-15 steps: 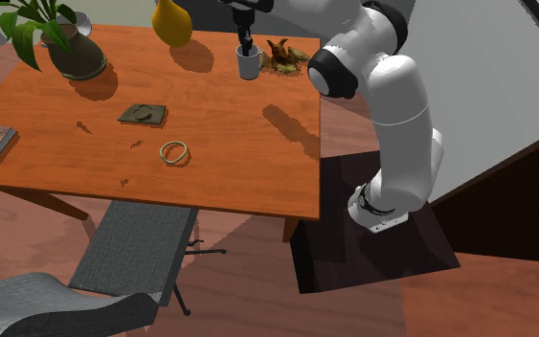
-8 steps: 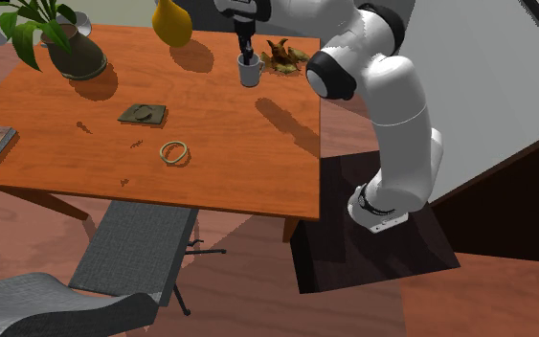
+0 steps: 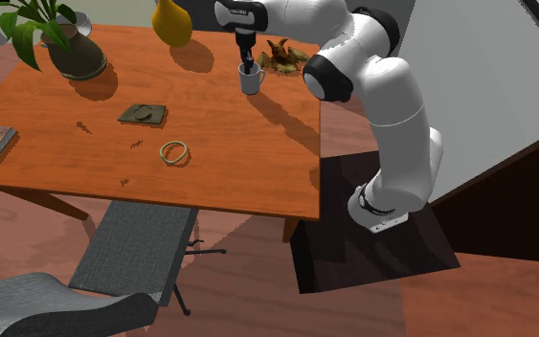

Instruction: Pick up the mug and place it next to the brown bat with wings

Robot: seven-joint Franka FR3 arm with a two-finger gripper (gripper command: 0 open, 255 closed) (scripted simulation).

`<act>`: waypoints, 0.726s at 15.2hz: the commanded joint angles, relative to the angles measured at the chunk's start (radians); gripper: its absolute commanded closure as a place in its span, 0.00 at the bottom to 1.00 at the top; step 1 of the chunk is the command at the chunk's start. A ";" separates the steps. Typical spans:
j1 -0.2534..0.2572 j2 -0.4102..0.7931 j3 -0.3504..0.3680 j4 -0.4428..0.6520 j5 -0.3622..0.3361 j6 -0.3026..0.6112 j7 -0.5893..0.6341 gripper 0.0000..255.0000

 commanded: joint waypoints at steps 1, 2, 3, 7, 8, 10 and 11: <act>0.002 0.000 0.001 -0.015 0.002 0.014 -0.004 1.00; 0.002 0.000 0.001 -0.014 0.002 0.014 -0.004 1.00; 0.002 0.000 0.001 -0.014 0.002 0.014 -0.004 1.00; 0.002 0.000 0.001 -0.014 0.002 0.014 -0.004 1.00; 0.002 0.000 0.001 -0.014 0.002 0.014 -0.004 0.00; 0.002 0.000 0.001 -0.015 0.002 0.014 -0.004 0.00; 0.002 0.000 0.001 -0.015 0.002 0.014 -0.004 0.00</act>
